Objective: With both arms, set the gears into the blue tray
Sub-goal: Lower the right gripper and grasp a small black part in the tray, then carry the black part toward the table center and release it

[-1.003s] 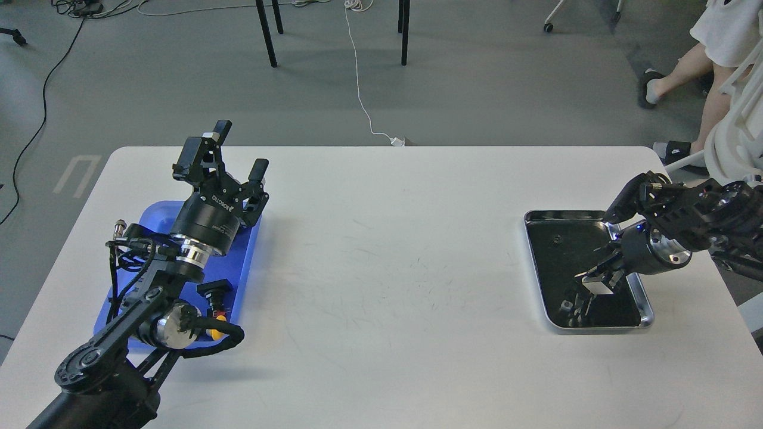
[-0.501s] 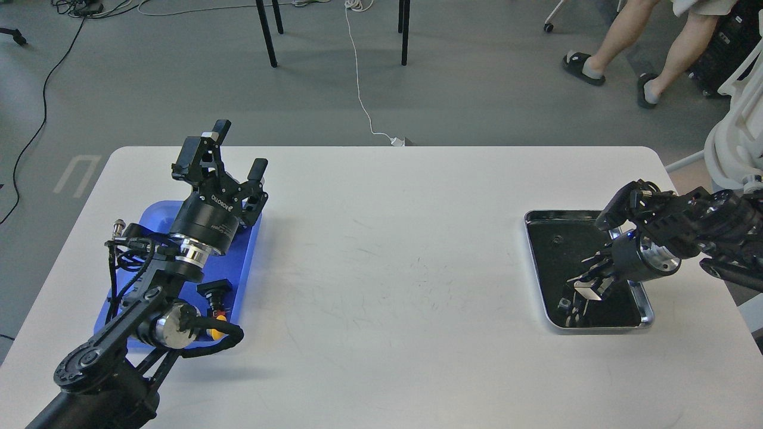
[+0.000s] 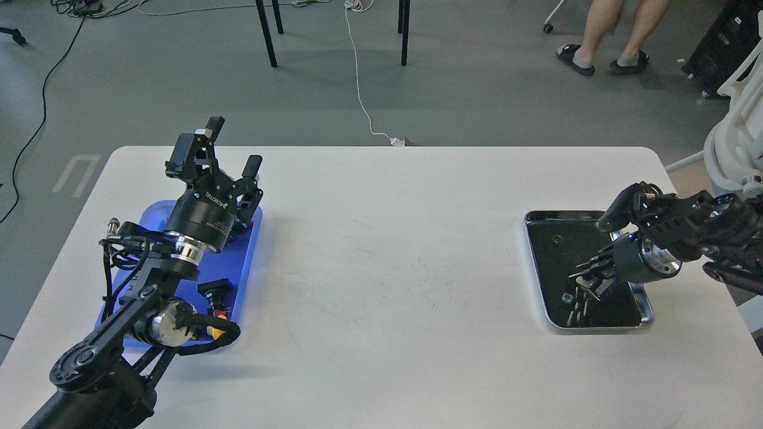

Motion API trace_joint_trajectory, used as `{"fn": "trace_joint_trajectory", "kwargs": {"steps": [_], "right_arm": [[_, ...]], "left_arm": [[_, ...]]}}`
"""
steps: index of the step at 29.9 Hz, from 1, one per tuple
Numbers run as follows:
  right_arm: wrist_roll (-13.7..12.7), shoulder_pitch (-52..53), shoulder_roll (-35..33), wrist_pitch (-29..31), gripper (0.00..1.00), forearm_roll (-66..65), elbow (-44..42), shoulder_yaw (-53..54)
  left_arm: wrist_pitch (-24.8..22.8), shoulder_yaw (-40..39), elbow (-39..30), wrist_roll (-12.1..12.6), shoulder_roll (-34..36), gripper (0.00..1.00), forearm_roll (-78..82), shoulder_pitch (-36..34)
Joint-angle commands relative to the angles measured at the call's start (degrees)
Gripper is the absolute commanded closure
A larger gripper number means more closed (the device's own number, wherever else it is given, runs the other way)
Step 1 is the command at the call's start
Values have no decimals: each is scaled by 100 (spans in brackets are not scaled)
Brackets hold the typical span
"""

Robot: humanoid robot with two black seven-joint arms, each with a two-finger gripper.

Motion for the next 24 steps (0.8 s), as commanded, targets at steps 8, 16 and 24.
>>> {"fn": "trace_joint_trajectory", "kwargs": {"steps": [8,16,24], "right_arm": [[-3,856,-176,-80,90,251,662,24],[-3,1411,623,-53,90,1218,804,16],[-3,1306,1722,-159,90,1631,435,-11]], "left_arm": [[0,9,0,10,10,2,9,0],[-8,9,0,1,19,2,9,0],[0,0,0,1,37,2,9,0]]}}
